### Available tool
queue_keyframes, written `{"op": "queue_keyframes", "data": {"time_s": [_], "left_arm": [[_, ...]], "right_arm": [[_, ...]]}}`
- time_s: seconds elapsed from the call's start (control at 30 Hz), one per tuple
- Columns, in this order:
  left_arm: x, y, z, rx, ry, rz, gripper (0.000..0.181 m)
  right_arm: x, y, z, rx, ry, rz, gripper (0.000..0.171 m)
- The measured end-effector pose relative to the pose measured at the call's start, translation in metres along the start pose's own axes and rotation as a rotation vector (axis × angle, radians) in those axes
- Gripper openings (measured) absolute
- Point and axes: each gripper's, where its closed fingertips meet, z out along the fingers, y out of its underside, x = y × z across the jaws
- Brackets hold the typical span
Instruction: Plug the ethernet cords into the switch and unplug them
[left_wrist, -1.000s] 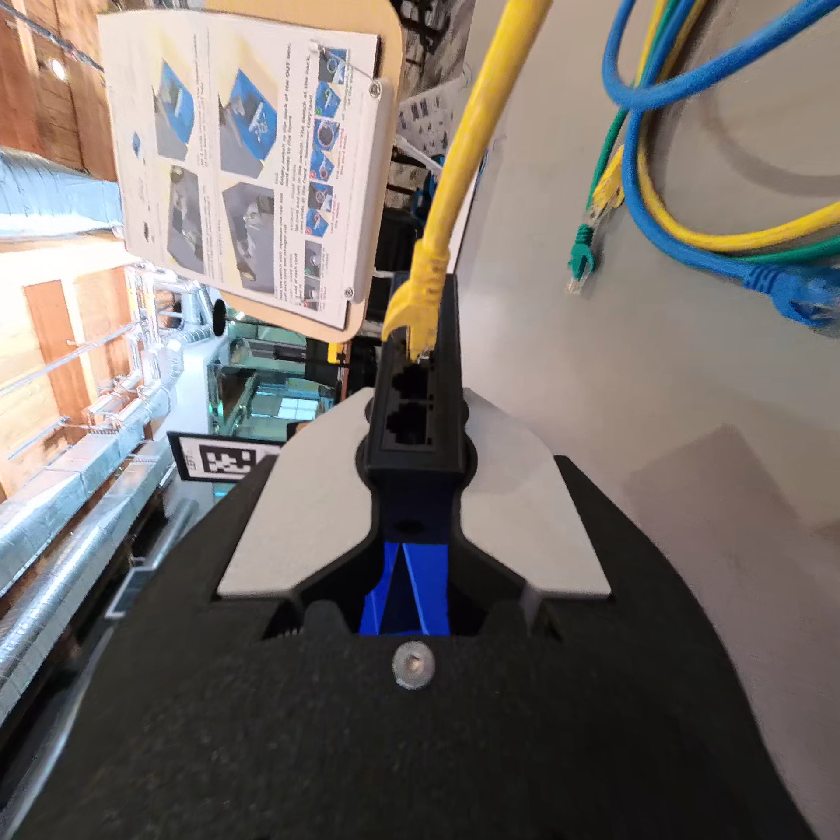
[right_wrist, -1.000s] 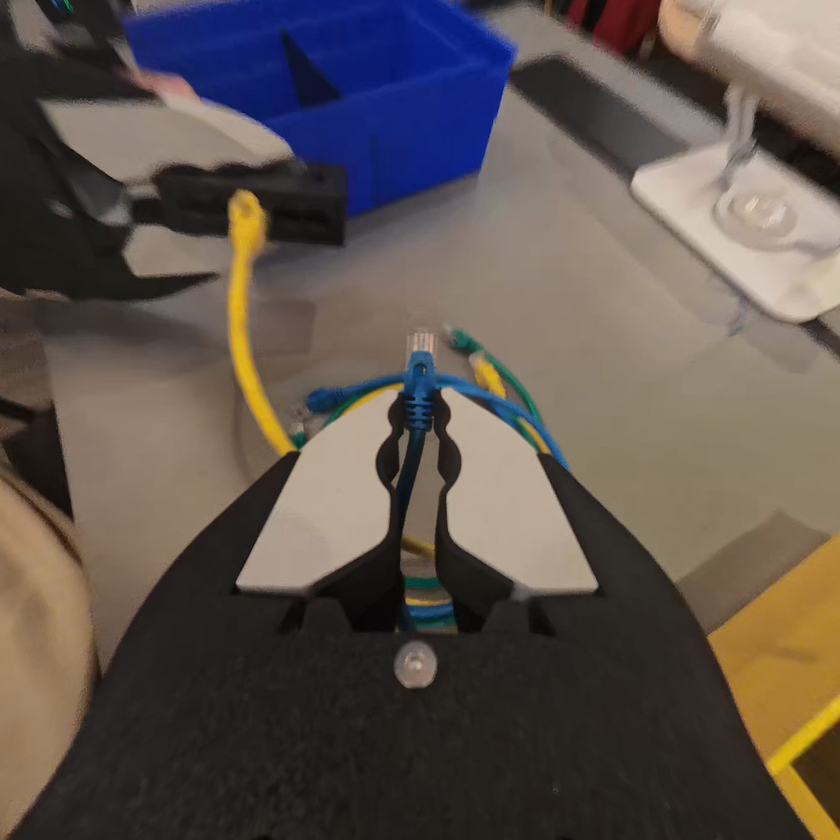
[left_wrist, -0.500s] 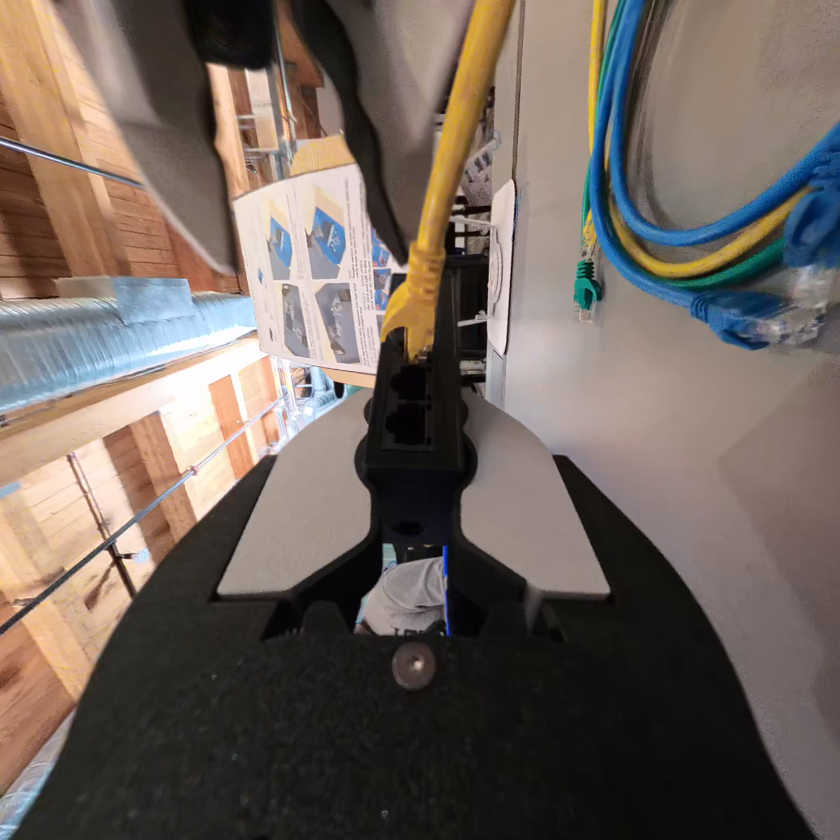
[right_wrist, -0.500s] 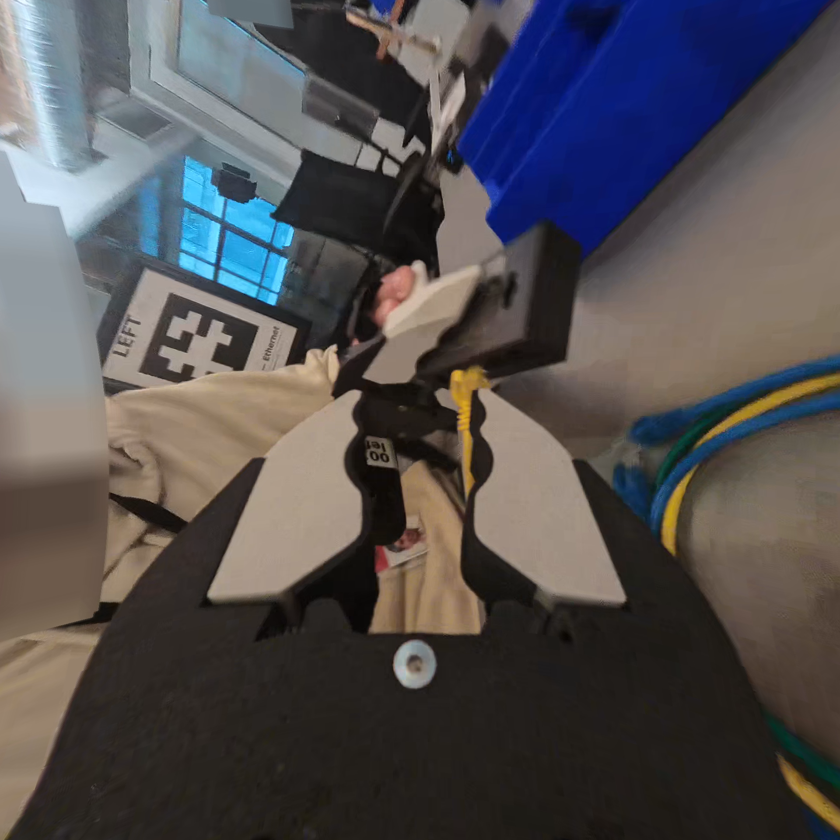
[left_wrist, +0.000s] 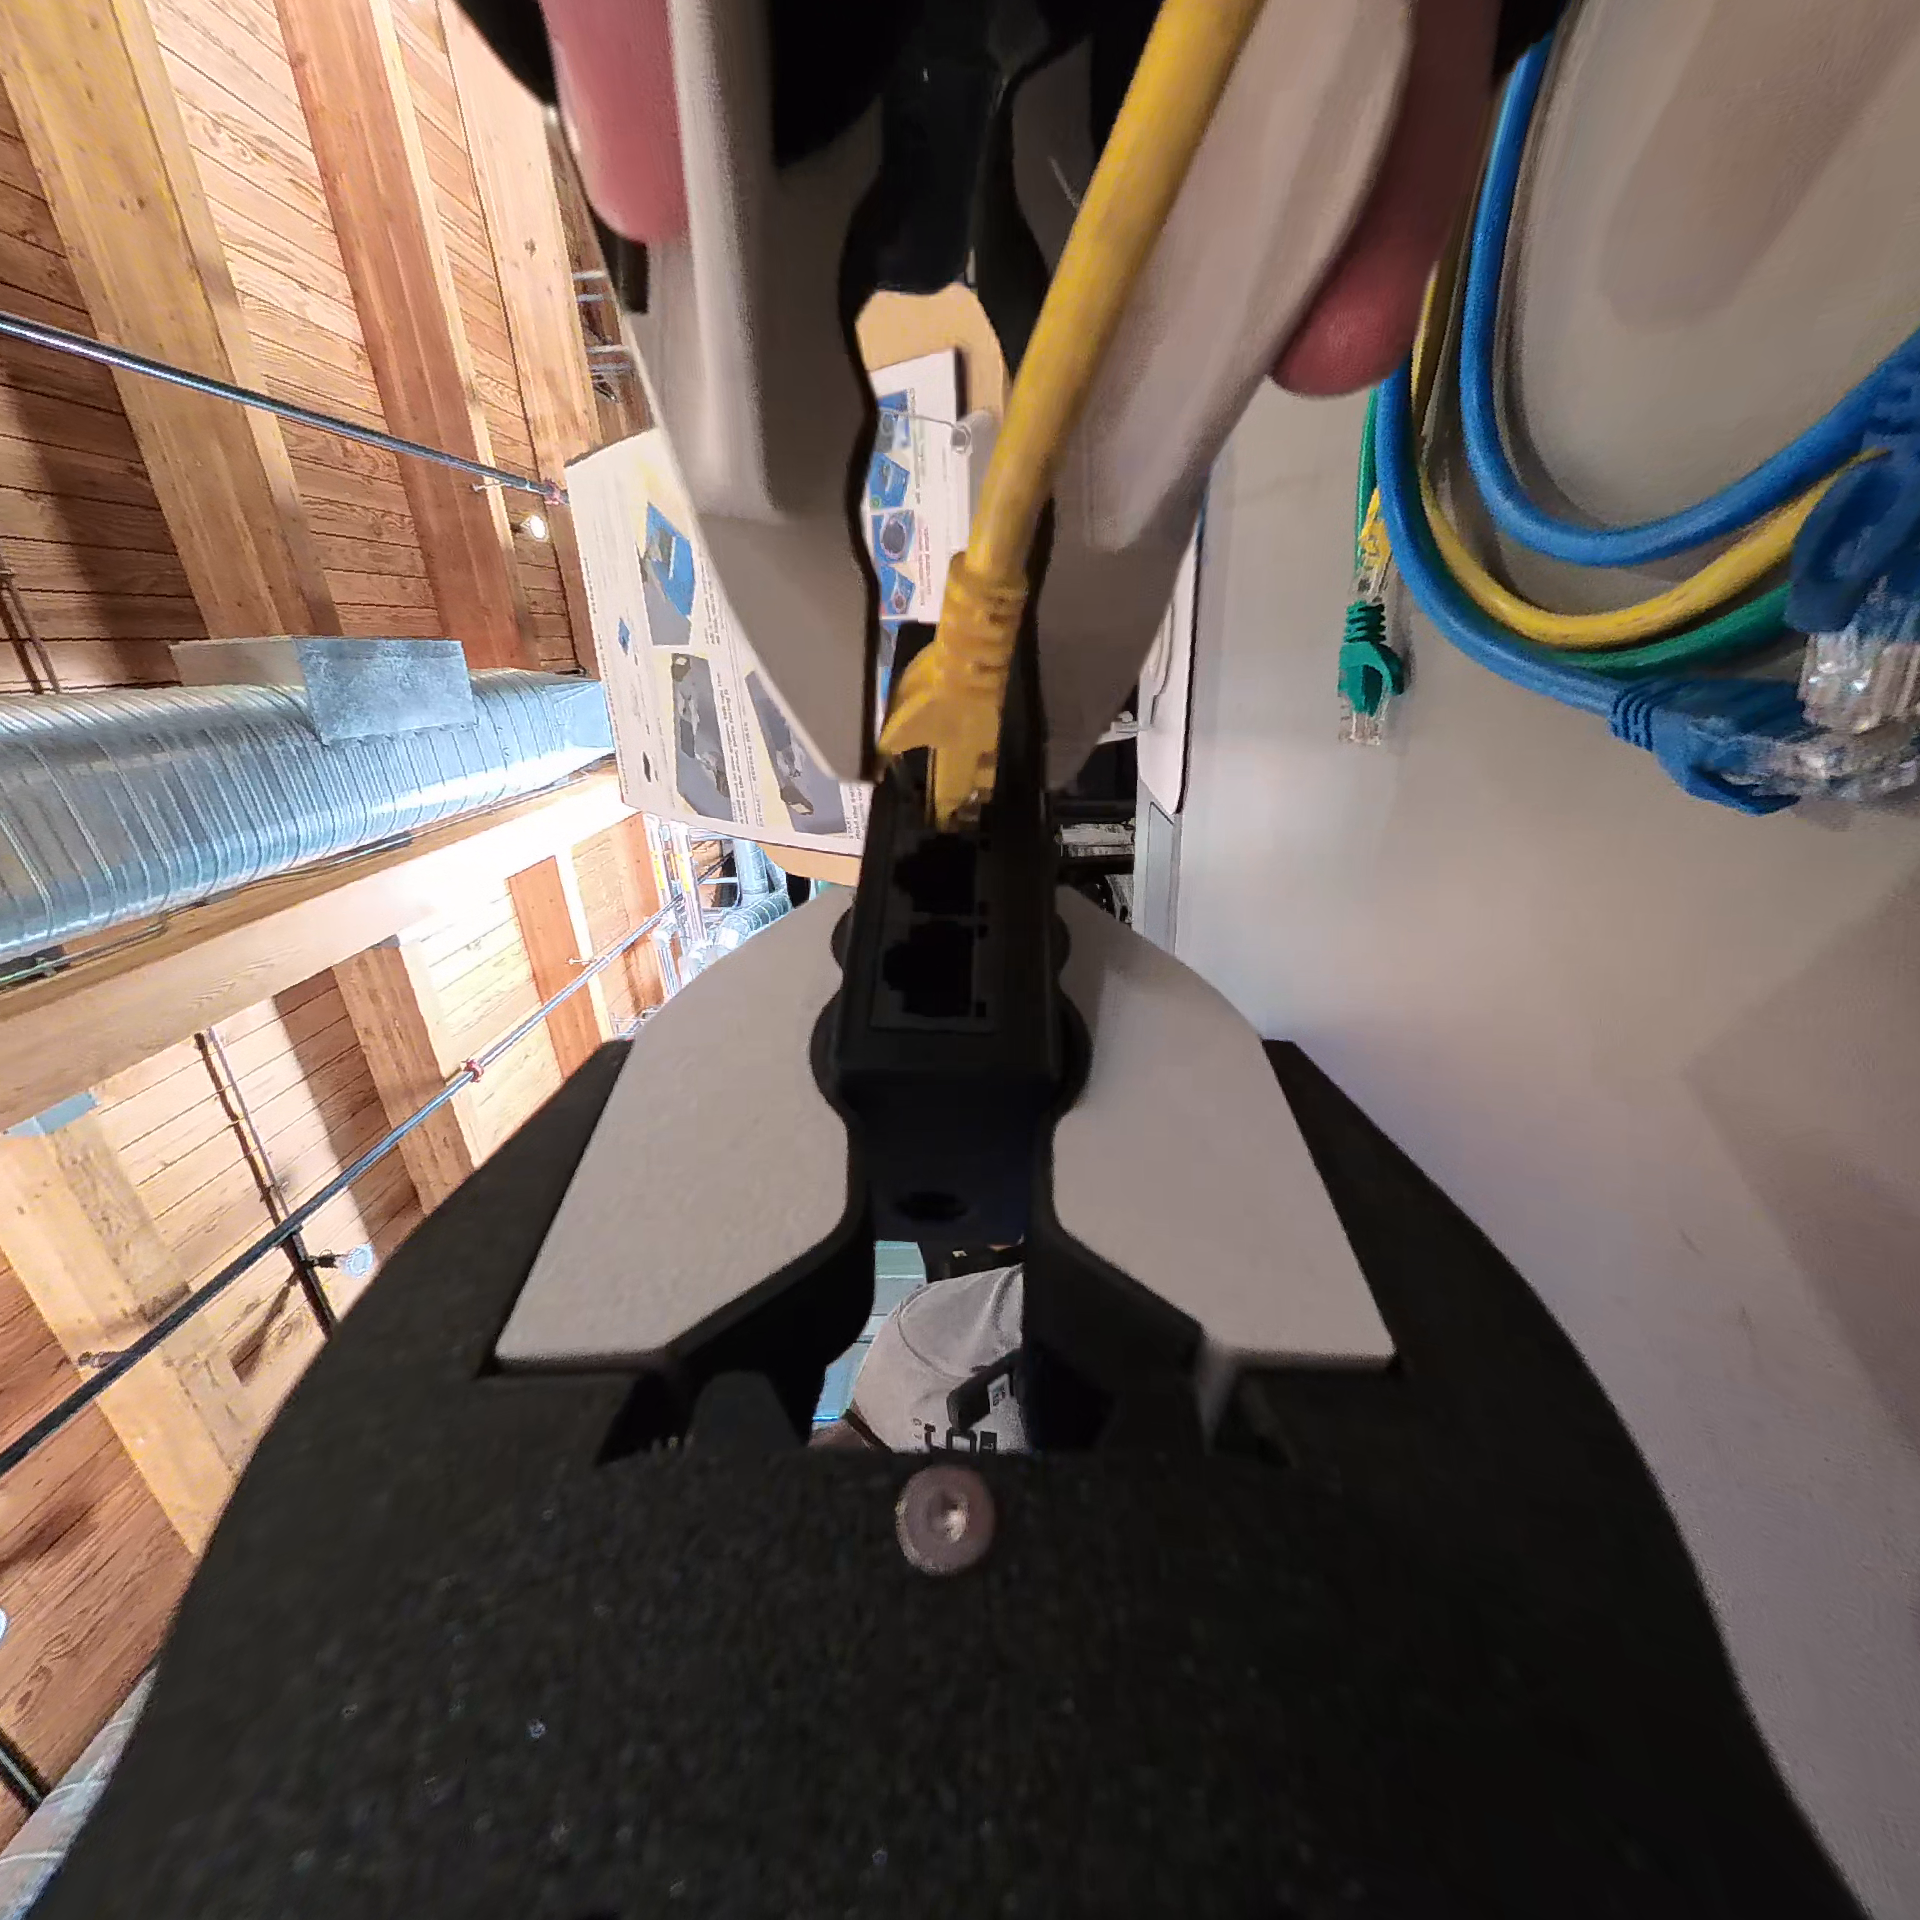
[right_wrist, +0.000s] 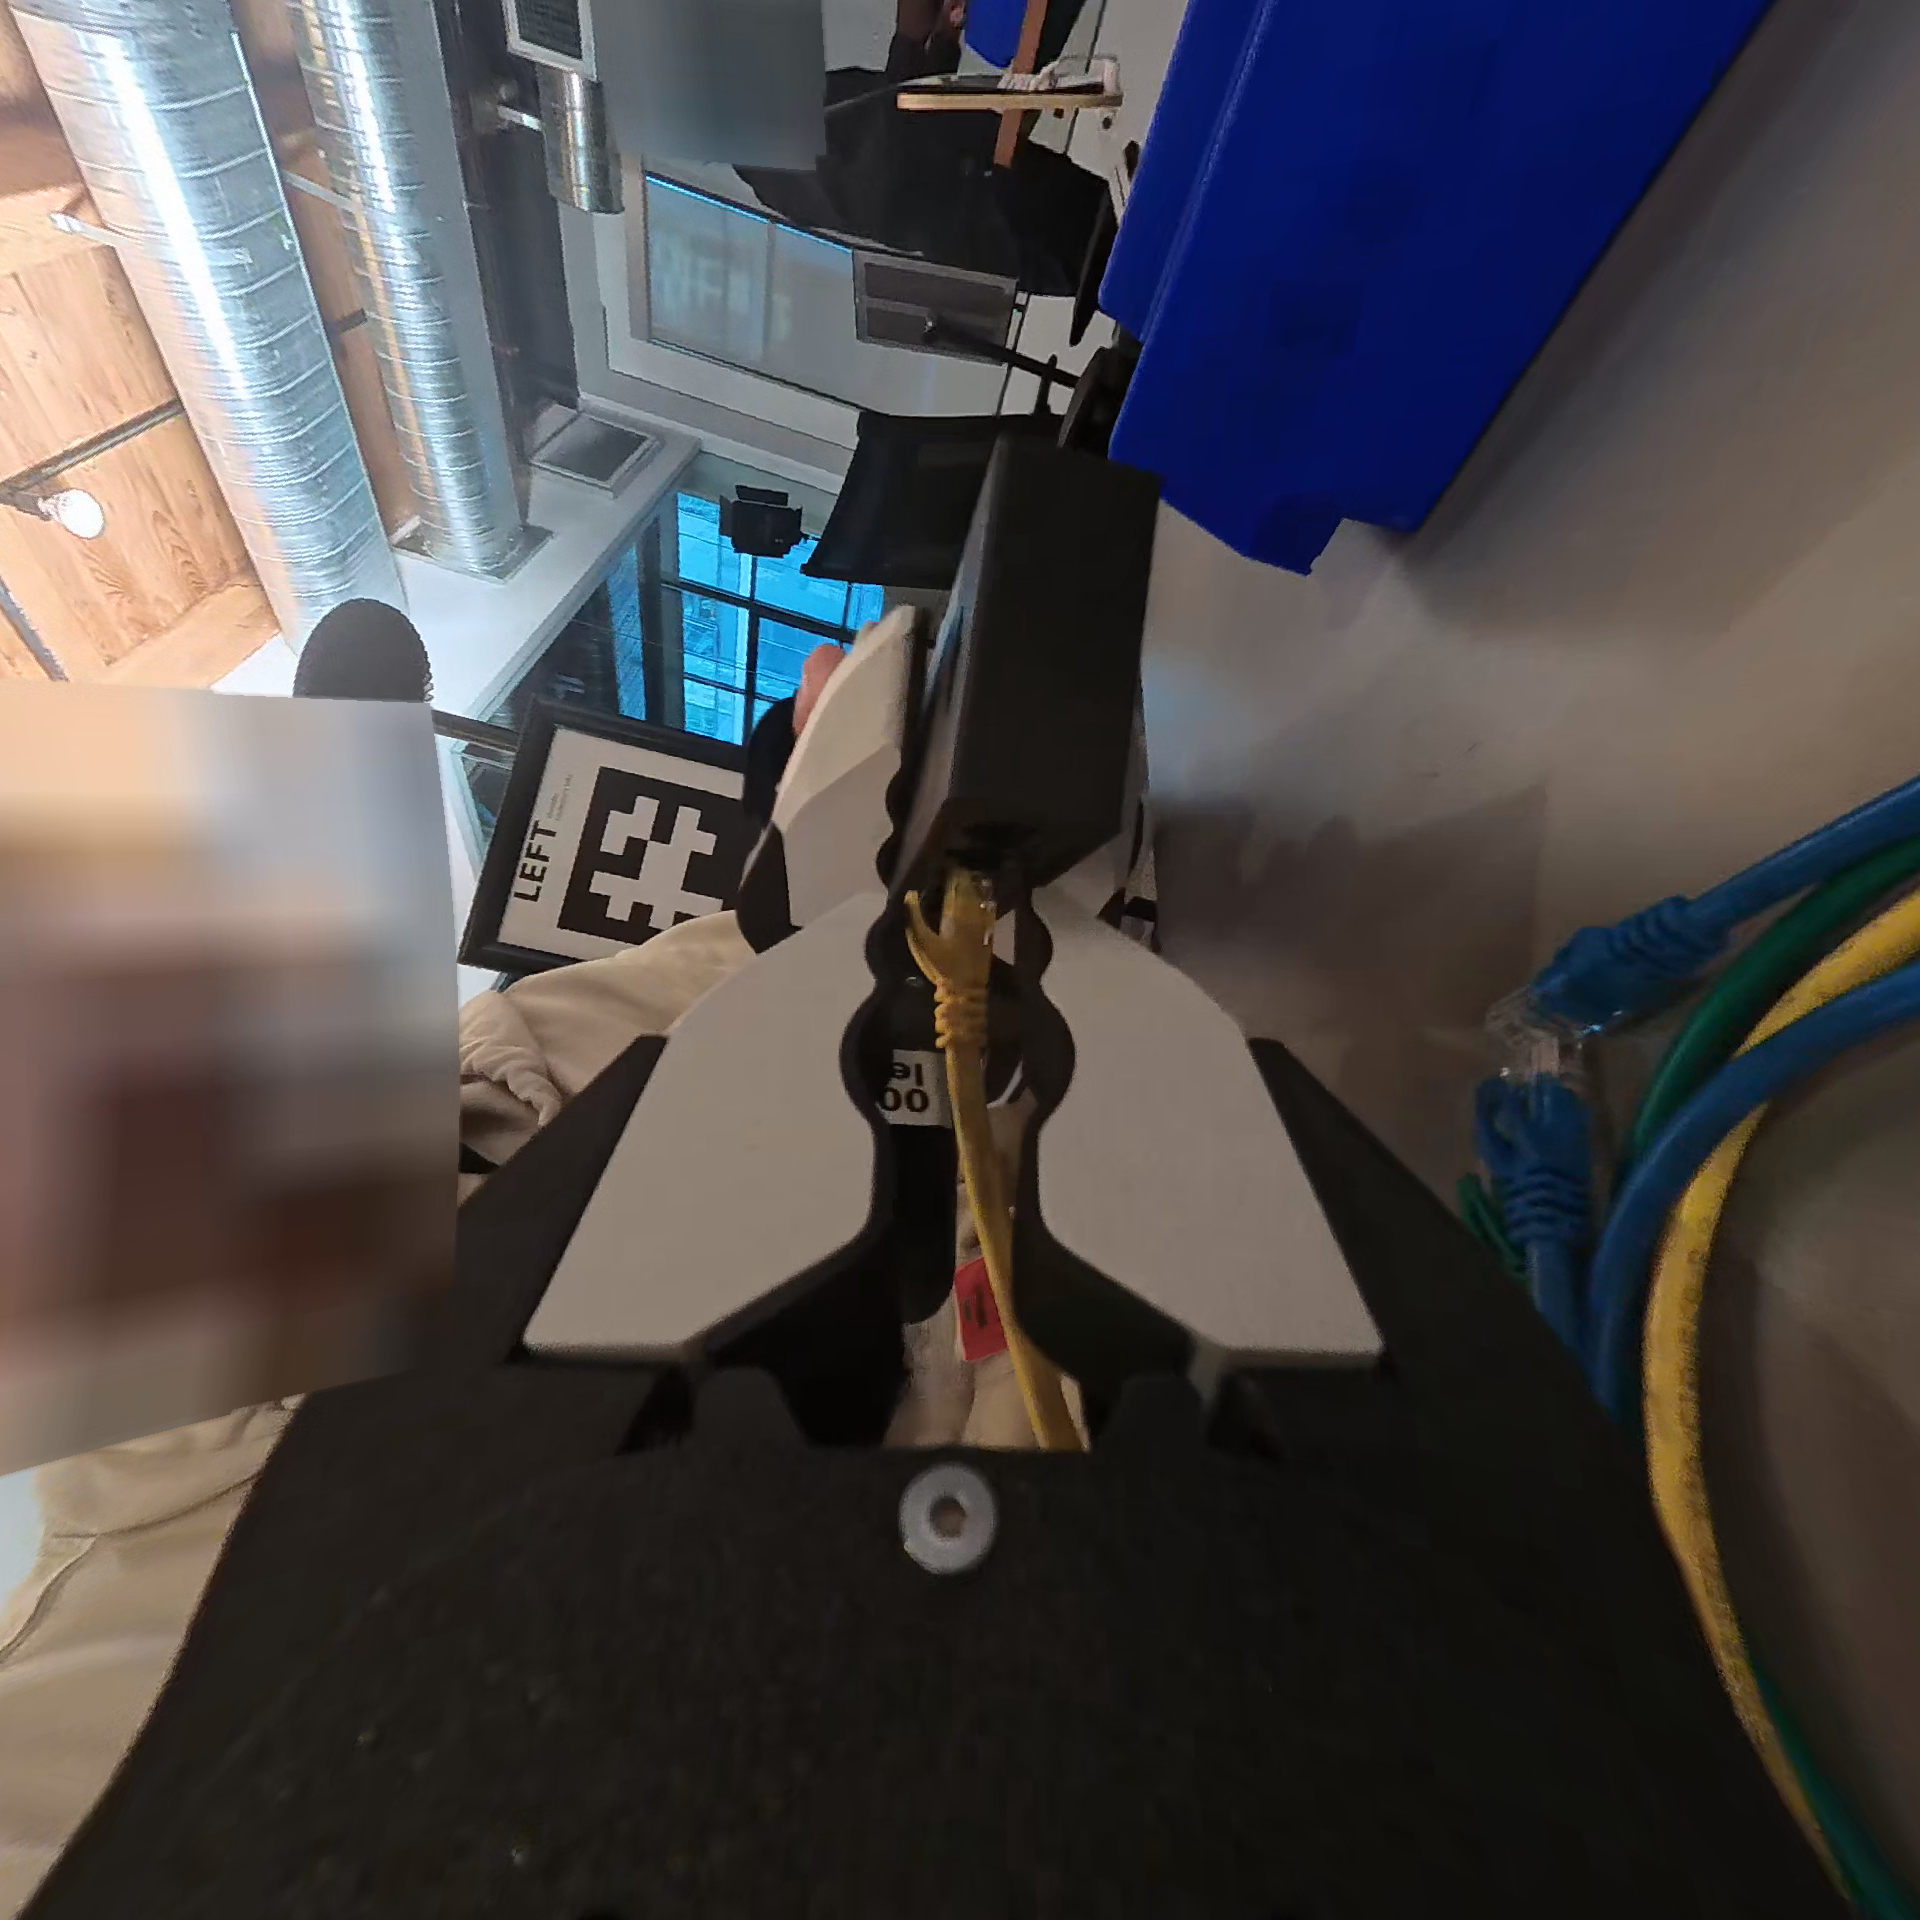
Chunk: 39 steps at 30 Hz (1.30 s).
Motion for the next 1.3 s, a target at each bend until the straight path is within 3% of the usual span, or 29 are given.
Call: {"op": "queue_keyframes", "data": {"time_s": [0.53,0.93,1.17,1.3], "left_arm": [[-0.002,0.003,0.002,-0.007,-0.018,0.017,0.029],[-0.002,-0.007,-0.009,0.006,-0.042,0.051,0.030],[-0.001,-0.007,0.000,-0.001,-0.008,0.000,0.029],[0.004,-0.003,0.009,-0.037,0.061,-0.068,0.029]], "right_arm": [[-0.002,-0.003,0.001,0.035,-0.153,0.073,0.014],[0.005,0.013,-0.002,-0.008,-0.121,-0.049,0.013],[0.000,0.004,-0.008,0.032,-0.035,-0.102,0.013],[0.001,-0.007,-0.017,0.071,0.269,-0.321,0.018]]}}
